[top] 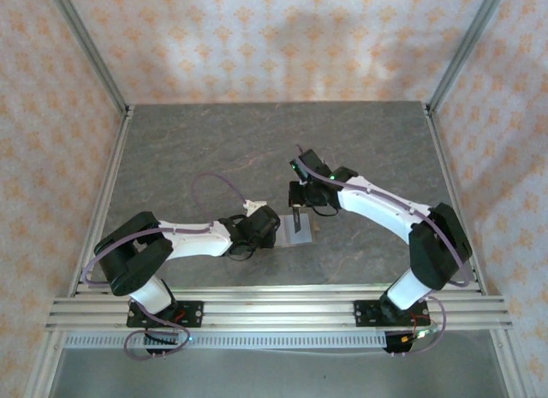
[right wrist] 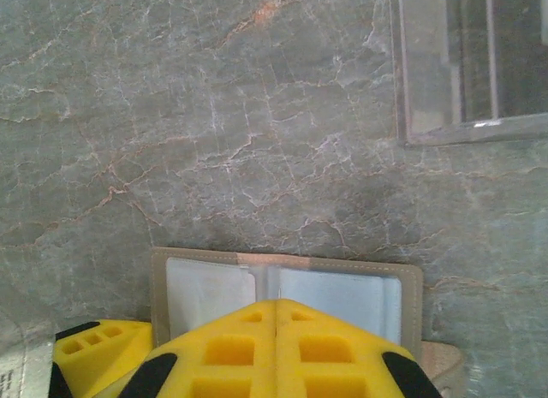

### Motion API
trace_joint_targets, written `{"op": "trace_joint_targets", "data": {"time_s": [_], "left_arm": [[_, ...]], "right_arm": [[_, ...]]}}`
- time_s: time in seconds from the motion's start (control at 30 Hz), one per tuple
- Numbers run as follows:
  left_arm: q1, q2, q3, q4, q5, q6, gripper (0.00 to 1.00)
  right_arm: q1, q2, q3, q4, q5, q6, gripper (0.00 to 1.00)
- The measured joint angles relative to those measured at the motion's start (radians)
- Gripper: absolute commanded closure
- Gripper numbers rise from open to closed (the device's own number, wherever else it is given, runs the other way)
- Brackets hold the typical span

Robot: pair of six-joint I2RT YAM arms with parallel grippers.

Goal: Put the credit cards into the card holder
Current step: Insert the credit card into the card slot.

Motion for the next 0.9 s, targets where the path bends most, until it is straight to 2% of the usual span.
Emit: {"op": "trace_joint_targets", "data": {"time_s": [0.37, 0.9], "left_arm": [[0.0, 0.002, 0.0, 0.0, 0.0, 0.0, 0.67], [0.0, 0.002, 0.0, 0.0, 0.0, 0.0, 0.67]], "right_arm": [[0.025, 0.033, -0.059, 0.129, -0.002, 0.052, 1.0], [0.035, 0.114, -0.059, 0.132, 0.039, 0.051, 1.0]]}}
